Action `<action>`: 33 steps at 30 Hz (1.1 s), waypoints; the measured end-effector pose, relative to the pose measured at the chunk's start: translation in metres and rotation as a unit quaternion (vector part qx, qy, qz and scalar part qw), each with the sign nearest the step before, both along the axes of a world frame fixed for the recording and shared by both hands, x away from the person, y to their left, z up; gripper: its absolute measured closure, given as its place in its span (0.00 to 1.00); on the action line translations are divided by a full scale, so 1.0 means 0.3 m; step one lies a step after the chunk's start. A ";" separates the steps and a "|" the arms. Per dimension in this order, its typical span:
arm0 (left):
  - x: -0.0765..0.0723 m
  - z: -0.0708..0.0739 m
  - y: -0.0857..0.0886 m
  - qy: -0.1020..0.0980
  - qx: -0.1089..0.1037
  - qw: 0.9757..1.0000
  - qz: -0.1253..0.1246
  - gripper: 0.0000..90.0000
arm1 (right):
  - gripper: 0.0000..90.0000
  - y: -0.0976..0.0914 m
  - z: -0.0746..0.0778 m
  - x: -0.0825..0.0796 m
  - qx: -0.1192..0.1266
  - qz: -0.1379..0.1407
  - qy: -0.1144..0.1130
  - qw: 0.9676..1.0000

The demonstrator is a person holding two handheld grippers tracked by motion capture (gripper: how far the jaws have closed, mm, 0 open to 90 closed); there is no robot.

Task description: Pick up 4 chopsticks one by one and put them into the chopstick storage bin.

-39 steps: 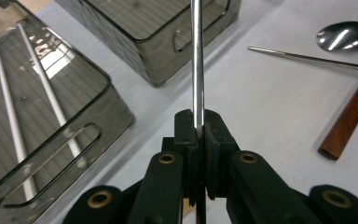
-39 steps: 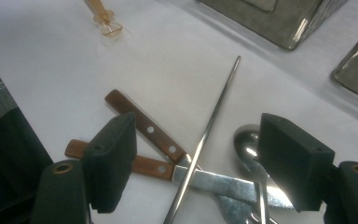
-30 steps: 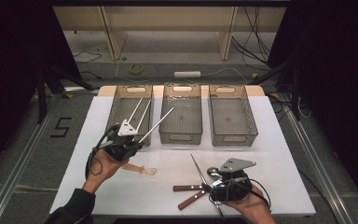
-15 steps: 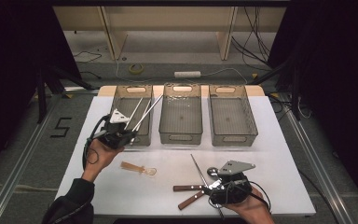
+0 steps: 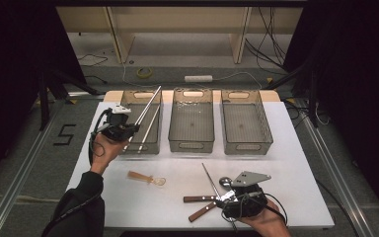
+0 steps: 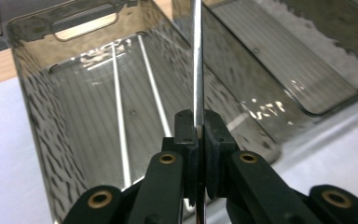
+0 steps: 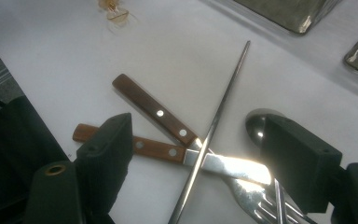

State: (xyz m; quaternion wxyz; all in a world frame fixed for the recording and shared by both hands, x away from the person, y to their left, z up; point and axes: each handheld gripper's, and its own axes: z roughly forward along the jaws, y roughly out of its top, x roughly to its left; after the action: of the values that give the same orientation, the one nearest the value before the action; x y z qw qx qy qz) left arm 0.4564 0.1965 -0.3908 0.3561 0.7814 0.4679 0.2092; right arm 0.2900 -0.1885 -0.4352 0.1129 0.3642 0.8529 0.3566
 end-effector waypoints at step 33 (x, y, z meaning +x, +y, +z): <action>0.196 -0.079 0.029 0.029 0.028 0.997 0.066 0.94 | 0.30 0.008 -0.005 -0.005 0.001 0.012 0.006 1.000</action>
State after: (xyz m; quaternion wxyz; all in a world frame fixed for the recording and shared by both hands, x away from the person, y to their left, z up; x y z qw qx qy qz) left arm 0.5152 0.2053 -0.4146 0.3060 0.7639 0.5228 0.2223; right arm 0.2884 -0.1860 -0.4367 0.1033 0.3565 0.8572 0.3571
